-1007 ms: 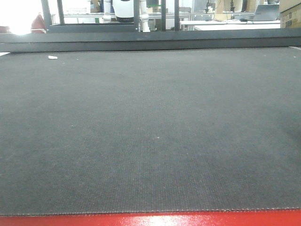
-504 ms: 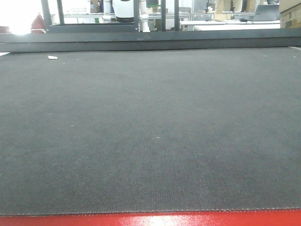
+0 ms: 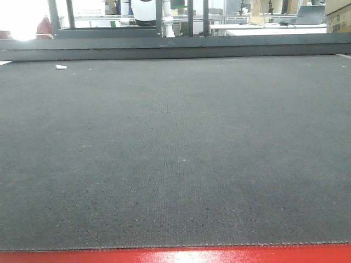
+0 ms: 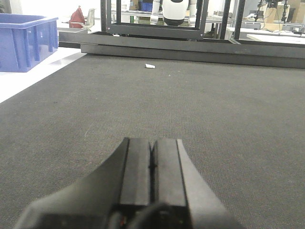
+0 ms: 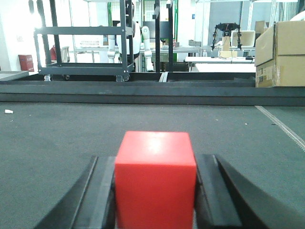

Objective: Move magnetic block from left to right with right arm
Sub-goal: 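Hold the red cube raised in the right gripper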

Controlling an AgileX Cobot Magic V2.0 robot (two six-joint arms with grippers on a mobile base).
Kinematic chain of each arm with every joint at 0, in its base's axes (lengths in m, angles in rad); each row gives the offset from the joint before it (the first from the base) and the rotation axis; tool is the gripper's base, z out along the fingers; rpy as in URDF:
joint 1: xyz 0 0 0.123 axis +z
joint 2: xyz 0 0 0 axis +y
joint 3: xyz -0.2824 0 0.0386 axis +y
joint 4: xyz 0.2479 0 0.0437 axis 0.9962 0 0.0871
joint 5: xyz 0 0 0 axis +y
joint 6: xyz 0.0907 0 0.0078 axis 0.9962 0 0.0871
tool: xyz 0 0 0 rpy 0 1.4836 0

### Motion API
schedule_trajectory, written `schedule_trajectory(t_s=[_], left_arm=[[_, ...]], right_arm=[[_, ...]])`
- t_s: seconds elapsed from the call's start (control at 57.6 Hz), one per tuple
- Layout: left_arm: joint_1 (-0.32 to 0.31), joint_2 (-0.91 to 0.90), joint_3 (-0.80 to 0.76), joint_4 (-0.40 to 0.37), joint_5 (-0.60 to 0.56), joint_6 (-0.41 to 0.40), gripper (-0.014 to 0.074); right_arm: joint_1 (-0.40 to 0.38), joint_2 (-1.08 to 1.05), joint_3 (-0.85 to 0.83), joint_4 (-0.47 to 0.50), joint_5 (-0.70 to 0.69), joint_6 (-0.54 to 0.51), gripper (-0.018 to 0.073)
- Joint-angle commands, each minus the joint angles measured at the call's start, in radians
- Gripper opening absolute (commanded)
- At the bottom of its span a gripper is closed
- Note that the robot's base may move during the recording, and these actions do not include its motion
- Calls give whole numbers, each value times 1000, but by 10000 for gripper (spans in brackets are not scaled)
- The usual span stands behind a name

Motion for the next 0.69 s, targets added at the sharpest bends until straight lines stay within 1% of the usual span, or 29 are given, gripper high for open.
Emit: schedule_trajectory(t_s=[0.0, 0.677], left_arm=[[-6, -12, 8, -3, -83, -7, -126], [-6, -12, 8, -3, -83, -7, -126]], right_arm=[[-7, 9, -26, -12, -98, -10, 278], [-7, 9, -26, -12, -106, -10, 278]])
